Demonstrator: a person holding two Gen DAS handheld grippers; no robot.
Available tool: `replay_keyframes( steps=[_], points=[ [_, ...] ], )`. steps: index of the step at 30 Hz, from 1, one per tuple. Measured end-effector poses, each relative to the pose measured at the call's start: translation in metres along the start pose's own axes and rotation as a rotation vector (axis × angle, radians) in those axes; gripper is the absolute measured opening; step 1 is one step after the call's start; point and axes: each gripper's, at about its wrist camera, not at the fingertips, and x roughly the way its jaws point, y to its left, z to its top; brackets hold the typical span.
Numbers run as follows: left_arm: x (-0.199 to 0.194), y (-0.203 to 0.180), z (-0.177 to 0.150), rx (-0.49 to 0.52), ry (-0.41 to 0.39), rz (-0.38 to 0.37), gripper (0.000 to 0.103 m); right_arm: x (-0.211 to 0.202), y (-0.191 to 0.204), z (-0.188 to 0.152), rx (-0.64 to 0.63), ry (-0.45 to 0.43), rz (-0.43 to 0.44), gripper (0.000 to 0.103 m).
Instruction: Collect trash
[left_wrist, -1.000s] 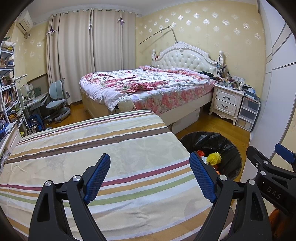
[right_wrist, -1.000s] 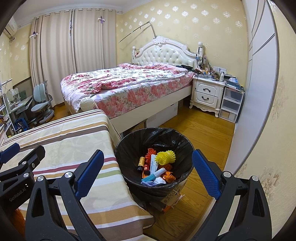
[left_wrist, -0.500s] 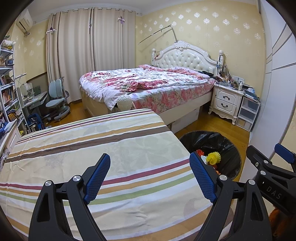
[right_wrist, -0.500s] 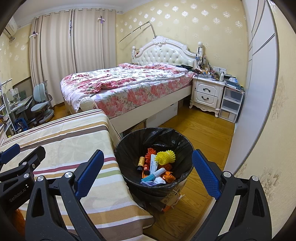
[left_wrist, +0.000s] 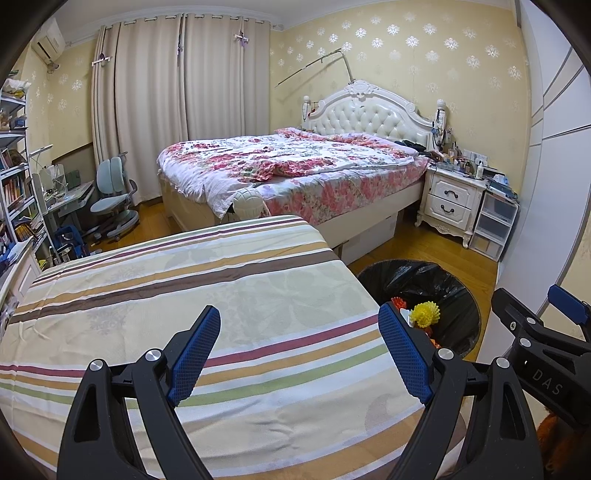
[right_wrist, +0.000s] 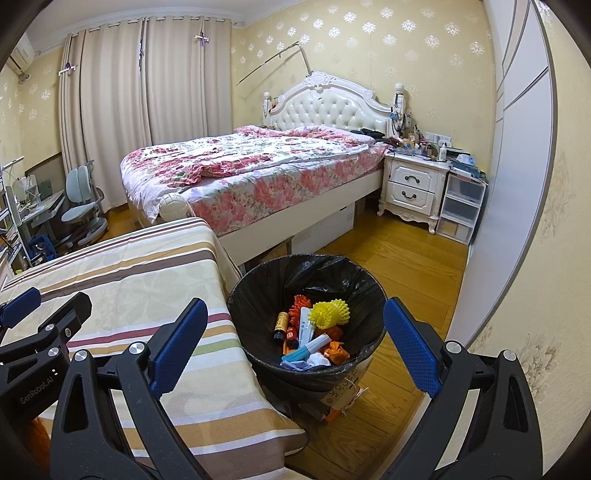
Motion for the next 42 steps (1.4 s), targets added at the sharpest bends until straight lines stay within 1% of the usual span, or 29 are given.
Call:
replay_keyframes(
  steps=[9,14,24,31,38,42],
  points=[
    [0.0,0.0,0.001,-0.002,0.002,0.0,0.085,0.0,0.0,0.0,-0.001,0.0,0.001,0.094],
    [-0.006,-0.009,-0.007,-0.003,0.001,0.002,0.085,-0.001,-0.002,0.0,-0.001,0.001,0.0,0.094],
    [-0.011,-0.016,-0.008,0.004,-0.013,0.014,0.085,-0.001,-0.002,0.0,-0.001,0.001,0.0,0.094],
    [-0.015,-0.021,-0.01,0.01,-0.018,-0.001,0.085,-0.002,-0.003,0.0,0.001,0.001,0.0,0.094],
    [-0.009,-0.013,-0.006,0.005,0.001,-0.022,0.085,-0.001,-0.002,0.0,0.0,0.001,0.0,0.094],
    [-0.008,-0.011,-0.004,0.01,-0.001,-0.02,0.085,-0.001,-0.002,0.0,0.0,0.002,0.001,0.094]
  ],
)
